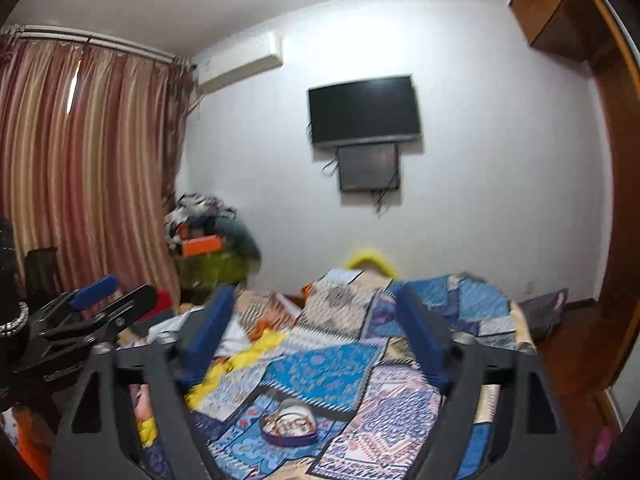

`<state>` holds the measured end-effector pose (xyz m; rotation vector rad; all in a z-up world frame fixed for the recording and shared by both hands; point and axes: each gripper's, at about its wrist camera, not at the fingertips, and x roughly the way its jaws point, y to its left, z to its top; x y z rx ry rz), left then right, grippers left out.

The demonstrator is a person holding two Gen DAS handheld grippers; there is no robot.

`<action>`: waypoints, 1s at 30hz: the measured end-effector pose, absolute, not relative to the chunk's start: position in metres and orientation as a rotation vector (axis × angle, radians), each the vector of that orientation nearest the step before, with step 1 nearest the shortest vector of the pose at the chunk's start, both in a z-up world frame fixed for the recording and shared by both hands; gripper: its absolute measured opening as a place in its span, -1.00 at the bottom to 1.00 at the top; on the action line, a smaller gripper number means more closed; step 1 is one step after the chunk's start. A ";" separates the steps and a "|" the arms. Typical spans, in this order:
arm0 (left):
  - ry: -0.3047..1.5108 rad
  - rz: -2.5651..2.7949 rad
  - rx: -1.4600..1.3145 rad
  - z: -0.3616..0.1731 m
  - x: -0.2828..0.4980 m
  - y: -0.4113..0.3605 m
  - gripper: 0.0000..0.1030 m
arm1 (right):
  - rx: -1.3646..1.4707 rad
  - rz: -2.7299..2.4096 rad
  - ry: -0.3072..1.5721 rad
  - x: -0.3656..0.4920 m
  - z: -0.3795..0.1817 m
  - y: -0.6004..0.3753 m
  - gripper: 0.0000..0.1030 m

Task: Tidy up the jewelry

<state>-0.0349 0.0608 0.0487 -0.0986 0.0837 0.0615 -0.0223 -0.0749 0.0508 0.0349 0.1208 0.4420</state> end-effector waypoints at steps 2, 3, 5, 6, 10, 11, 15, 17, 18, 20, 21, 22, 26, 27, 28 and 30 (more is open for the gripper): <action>0.082 0.061 -0.100 0.050 -0.039 0.060 0.98 | 0.038 0.411 0.101 -0.025 0.050 -0.074 0.92; 0.085 0.059 -0.105 0.049 -0.040 0.061 0.99 | 0.038 0.397 0.098 -0.026 0.050 -0.073 0.97; 0.087 0.060 -0.110 0.049 -0.043 0.063 0.99 | 0.036 0.384 0.099 -0.025 0.048 -0.070 0.98; 0.088 0.067 -0.108 0.048 -0.043 0.062 0.99 | 0.033 0.382 0.101 -0.025 0.047 -0.070 0.98; 0.103 0.075 -0.109 0.047 -0.042 0.059 0.99 | 0.021 0.380 0.113 -0.029 0.045 -0.070 0.98; 0.106 0.076 -0.109 0.046 -0.043 0.058 0.99 | 0.022 0.381 0.115 -0.029 0.044 -0.071 0.98; 0.109 0.078 -0.109 0.045 -0.043 0.057 0.99 | 0.017 0.382 0.118 -0.035 0.041 -0.075 0.98; 0.112 0.077 -0.107 0.044 -0.042 0.056 0.99 | 0.013 0.383 0.122 -0.034 0.040 -0.074 0.98; 0.113 0.077 -0.105 0.043 -0.042 0.055 0.99 | 0.012 0.383 0.124 -0.034 0.039 -0.075 0.98; 0.119 0.077 -0.103 0.041 -0.041 0.054 0.99 | 0.012 0.383 0.127 -0.034 0.038 -0.075 0.98; 0.122 0.077 -0.103 0.041 -0.041 0.054 0.99 | 0.012 0.384 0.130 -0.034 0.038 -0.075 0.98; 0.125 0.077 -0.104 0.040 -0.040 0.054 0.99 | 0.011 0.384 0.133 -0.034 0.037 -0.076 0.98; 0.132 0.078 -0.109 0.039 -0.038 0.054 0.99 | 0.007 0.383 0.138 -0.033 0.037 -0.076 0.98; 0.134 0.079 -0.109 0.038 -0.037 0.054 0.99 | 0.007 0.382 0.139 -0.033 0.037 -0.077 0.98; 0.136 0.080 -0.110 0.038 -0.036 0.054 0.99 | 0.007 0.382 0.140 -0.033 0.037 -0.078 0.98; 0.140 0.080 -0.112 0.038 -0.035 0.054 0.99 | 0.010 0.381 0.143 -0.032 0.036 -0.080 0.98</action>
